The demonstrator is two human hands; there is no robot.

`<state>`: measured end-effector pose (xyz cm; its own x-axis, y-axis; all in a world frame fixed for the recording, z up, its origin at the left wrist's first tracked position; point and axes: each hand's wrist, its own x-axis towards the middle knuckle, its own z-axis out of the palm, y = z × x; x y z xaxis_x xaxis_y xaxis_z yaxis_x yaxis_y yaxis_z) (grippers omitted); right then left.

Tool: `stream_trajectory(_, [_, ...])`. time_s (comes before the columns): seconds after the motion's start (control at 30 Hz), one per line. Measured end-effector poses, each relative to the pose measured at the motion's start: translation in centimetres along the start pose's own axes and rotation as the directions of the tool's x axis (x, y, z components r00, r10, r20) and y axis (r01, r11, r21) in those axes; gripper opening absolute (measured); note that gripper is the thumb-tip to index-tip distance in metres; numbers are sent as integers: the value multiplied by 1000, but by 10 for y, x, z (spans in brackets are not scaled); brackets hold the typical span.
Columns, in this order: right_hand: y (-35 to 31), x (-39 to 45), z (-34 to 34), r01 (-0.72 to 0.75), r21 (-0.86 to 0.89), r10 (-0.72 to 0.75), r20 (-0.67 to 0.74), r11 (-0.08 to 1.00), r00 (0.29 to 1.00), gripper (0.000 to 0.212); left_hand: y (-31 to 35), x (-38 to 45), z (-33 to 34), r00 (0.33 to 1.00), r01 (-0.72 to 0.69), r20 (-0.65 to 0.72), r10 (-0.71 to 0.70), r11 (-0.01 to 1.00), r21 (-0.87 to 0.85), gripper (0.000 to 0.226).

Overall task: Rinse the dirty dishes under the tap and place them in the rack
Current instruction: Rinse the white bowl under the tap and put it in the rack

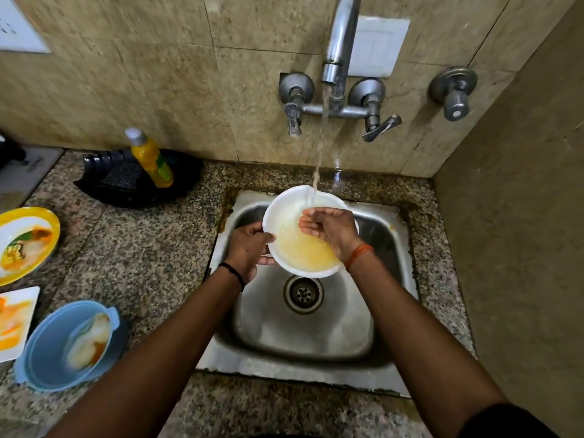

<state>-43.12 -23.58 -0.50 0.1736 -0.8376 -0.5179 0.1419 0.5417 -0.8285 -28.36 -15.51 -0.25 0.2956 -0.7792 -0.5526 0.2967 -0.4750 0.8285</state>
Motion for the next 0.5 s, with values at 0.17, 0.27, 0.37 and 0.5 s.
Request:
stream_trajectory(0.17, [-9, -1, 3, -30, 223, 1, 127, 974, 992, 25, -1, 7, -6, 1000, 19, -17, -19, 1000, -1, 32])
stream_trajectory(0.27, [-10, 0, 5, -19, 258, -9, 107, 966, 994, 21, -4, 8, -7, 1000, 26, -15, -26, 1000, 2, 32])
stream_trajectory(0.37, [-13, 5, 5, 40, 224, -46, 23, 974, 999, 21, -8, 10, -9, 999, 30, -16, -31, 1000, -3, 33])
stream_trajectory(0.5, [-14, 9, 4, 92, 23, -91, -63, 995, 994, 19, -7, 13, -11, 1000, 27, -15, -27, 1000, -13, 35])
